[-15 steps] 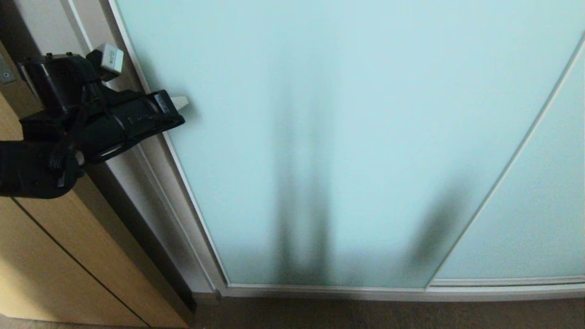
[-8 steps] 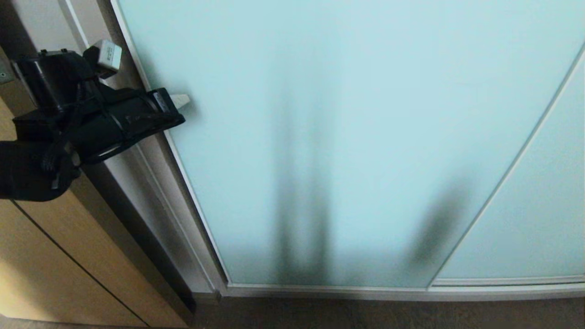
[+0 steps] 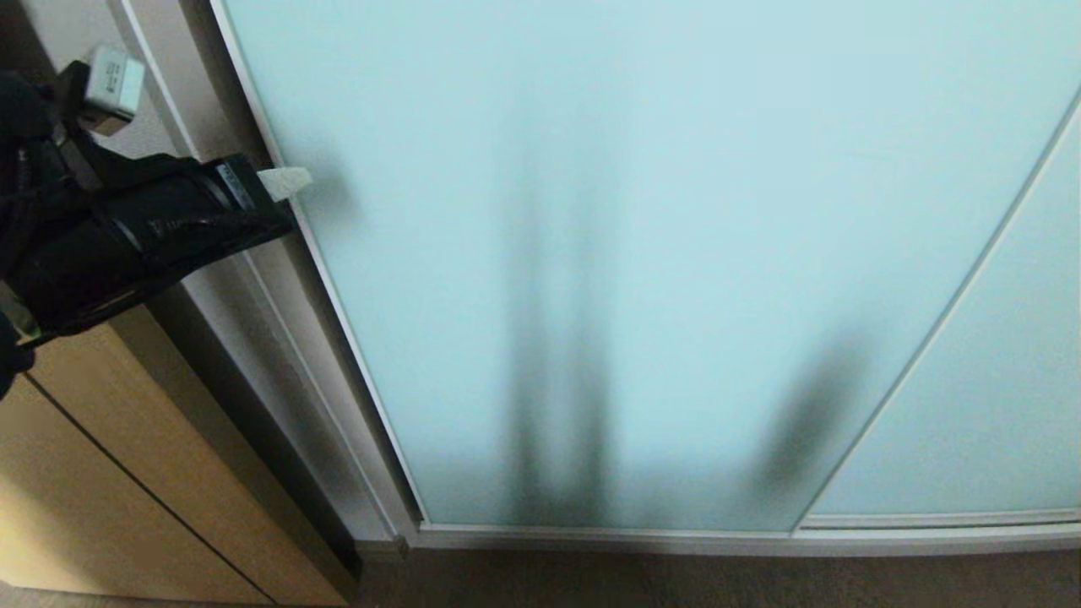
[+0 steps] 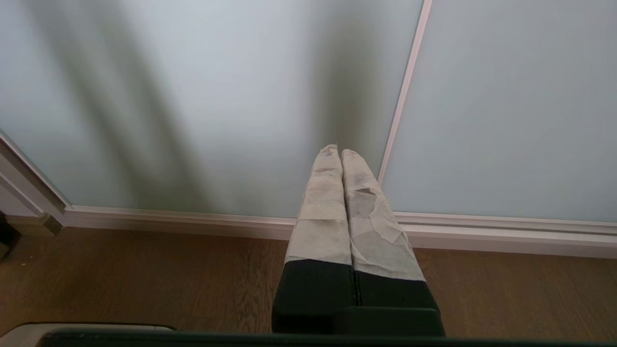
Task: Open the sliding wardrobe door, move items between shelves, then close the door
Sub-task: Close the door
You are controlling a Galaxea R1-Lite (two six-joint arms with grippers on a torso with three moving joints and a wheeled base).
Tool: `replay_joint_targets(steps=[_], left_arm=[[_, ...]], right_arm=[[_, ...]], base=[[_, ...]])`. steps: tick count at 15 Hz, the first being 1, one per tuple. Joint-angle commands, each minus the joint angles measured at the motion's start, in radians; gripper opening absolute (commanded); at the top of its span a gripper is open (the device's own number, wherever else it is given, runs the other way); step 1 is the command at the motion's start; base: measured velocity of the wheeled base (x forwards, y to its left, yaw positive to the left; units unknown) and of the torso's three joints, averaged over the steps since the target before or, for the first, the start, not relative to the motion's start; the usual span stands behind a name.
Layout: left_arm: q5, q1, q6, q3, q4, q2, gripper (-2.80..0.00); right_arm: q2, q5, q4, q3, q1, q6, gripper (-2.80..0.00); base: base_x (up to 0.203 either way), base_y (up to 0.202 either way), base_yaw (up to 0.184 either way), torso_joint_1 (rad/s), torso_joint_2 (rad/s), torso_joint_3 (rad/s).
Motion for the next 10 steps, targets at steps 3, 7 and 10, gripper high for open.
replay_joint_targets(steps=[3, 7, 10], left_arm=[[0.031, 0.033, 0.011, 0.034, 0.099, -0.204, -2.8], [0.139, 0.063, 0.087, 0.15, 0.233, -0.467, -2.8], [0.186, 0.069, 0.195, 0.363, 0.307, -0.734, -2.8]], right_arm=[[0.001, 0.0, 0.0, -0.001, 0.0, 0.0, -2.8], [0.0, 0.0, 0.0, 0.0, 0.0, 0.0, -2.8], [0.0, 0.0, 0.0, 0.0, 0.0, 0.0, -2.8]], base=[[0.0, 0.0, 0.0, 0.0, 0.0, 0.0], [0.0, 0.0, 0.0, 0.0, 0.0, 0.0], [0.0, 0.0, 0.0, 0.0, 0.0, 0.0]])
